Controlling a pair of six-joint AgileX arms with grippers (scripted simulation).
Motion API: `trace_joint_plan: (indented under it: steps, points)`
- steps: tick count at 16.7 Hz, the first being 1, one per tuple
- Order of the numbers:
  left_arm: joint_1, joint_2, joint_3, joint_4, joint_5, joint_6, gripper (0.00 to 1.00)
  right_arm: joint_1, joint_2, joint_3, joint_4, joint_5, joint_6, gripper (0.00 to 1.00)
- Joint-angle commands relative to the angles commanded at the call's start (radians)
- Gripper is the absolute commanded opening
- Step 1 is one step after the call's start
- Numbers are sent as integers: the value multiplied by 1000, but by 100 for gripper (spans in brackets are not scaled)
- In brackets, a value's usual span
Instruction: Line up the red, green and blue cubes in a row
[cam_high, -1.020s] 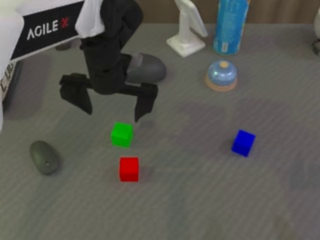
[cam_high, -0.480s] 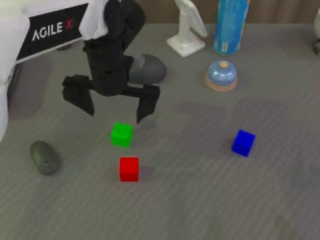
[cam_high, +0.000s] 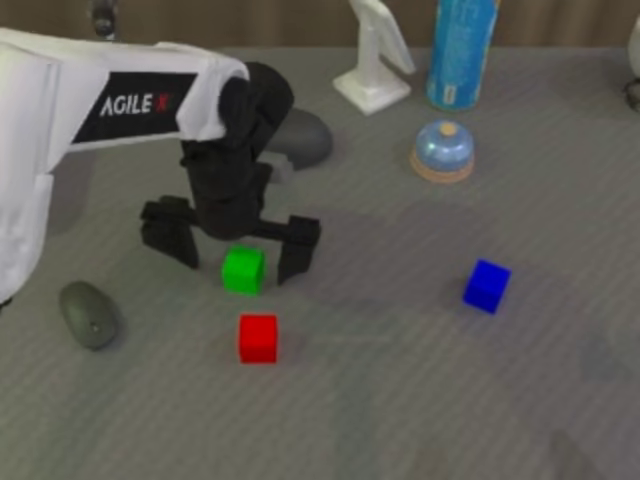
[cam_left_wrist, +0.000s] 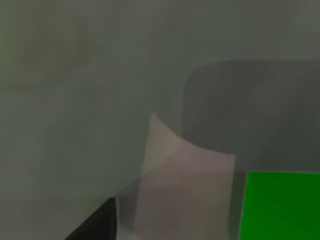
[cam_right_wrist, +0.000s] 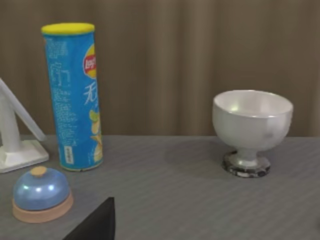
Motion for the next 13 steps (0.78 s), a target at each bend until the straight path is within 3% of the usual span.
trace_joint_plan:
  steps: [4,13]
  points:
    - [0,2,-4,5,0,0,100,0,0,0,0,0,0,100]
    - [0,2,-4,5,0,0,32,0,0,0,0,0,0,100]
